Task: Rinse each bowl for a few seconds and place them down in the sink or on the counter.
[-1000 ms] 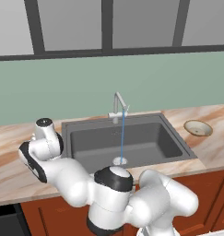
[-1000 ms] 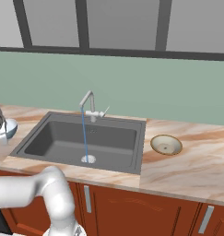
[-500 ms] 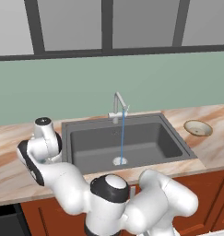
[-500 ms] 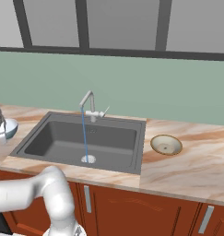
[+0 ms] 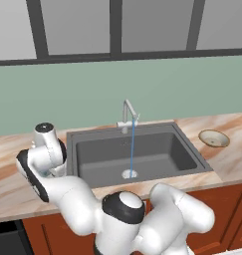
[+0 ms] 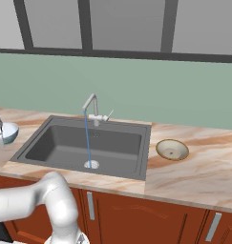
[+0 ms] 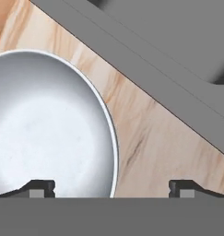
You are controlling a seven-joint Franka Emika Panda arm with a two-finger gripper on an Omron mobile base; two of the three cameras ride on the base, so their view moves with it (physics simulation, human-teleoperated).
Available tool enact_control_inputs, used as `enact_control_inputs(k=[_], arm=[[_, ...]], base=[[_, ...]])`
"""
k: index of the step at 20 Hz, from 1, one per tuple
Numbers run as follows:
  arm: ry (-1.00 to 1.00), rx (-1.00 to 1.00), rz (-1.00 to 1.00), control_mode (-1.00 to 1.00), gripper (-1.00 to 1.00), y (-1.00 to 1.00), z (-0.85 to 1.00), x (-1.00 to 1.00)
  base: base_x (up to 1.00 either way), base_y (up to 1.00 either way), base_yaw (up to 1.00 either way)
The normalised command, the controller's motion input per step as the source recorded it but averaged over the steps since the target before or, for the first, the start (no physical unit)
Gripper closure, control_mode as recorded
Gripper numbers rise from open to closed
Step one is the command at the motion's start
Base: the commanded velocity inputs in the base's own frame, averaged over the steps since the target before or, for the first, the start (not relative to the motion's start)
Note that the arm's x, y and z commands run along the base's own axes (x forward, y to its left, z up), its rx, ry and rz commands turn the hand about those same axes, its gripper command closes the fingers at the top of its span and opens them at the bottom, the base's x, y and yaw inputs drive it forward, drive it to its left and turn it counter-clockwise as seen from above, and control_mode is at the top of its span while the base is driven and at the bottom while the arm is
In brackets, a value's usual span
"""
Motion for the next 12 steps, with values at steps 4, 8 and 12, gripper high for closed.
enact_control_inputs(k=[4, 8, 12], arm=[[-0.06, -0.01, 0.02, -1.0, -1.0, -0.01, 0.48, -0.09], [-0.07, 0.0, 0.03, -1.0, -1.0, -0.22, 0.47, -0.24], [-0.08, 0.0, 0.05, -1.0, -1.0, -0.32, 0.52, -0.33]], base=[[0.0, 0.0, 0.0], [0.0, 0.0, 0.0], [0.0, 0.0, 0.0]])
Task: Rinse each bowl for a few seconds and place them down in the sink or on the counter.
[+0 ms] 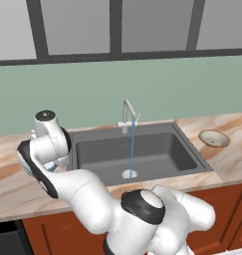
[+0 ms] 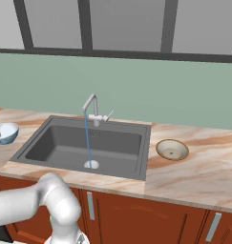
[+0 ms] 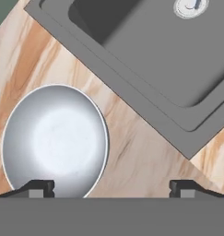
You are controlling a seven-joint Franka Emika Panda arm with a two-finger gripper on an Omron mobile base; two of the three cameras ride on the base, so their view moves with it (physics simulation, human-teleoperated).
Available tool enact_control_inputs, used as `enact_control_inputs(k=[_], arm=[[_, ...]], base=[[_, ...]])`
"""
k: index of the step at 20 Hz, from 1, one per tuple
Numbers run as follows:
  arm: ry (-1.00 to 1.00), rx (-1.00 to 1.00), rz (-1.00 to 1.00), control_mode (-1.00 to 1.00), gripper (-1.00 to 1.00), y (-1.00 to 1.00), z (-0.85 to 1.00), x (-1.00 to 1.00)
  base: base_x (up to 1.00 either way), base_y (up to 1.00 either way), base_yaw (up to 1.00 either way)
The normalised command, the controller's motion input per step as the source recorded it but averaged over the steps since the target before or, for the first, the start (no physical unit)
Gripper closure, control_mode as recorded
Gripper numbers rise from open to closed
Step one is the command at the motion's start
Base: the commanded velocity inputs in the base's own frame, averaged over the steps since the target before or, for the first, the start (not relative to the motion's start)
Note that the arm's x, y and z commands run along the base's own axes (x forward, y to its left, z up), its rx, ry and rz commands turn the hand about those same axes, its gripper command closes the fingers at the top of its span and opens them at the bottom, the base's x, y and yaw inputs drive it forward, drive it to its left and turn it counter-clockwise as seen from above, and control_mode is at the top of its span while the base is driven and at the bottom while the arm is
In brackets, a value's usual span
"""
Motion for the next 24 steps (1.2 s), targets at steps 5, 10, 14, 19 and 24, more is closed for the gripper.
enact_control_inputs(k=[5, 10, 14, 19, 24], arm=[[-0.1, 0.01, 0.06, -1.0, -1.0, -0.28, 0.51, -0.37], [-0.09, 0.02, 0.04, -1.0, -1.0, -0.29, 0.44, -0.41], [-0.07, 0.06, 0.02, -1.0, -1.0, -0.36, 0.29, -0.45], [-0.04, 0.08, 0.01, -1.0, -1.0, -0.42, 0.23, -0.41], [-0.02, 0.1, 0.0, -1.0, -1.0, -0.45, 0.19, -0.41]], base=[[0.0, 0.0, 0.0], [0.0, 0.0, 0.0], [0.0, 0.0, 0.0], [0.0, 0.0, 0.0], [0.0, 0.0, 0.0]])
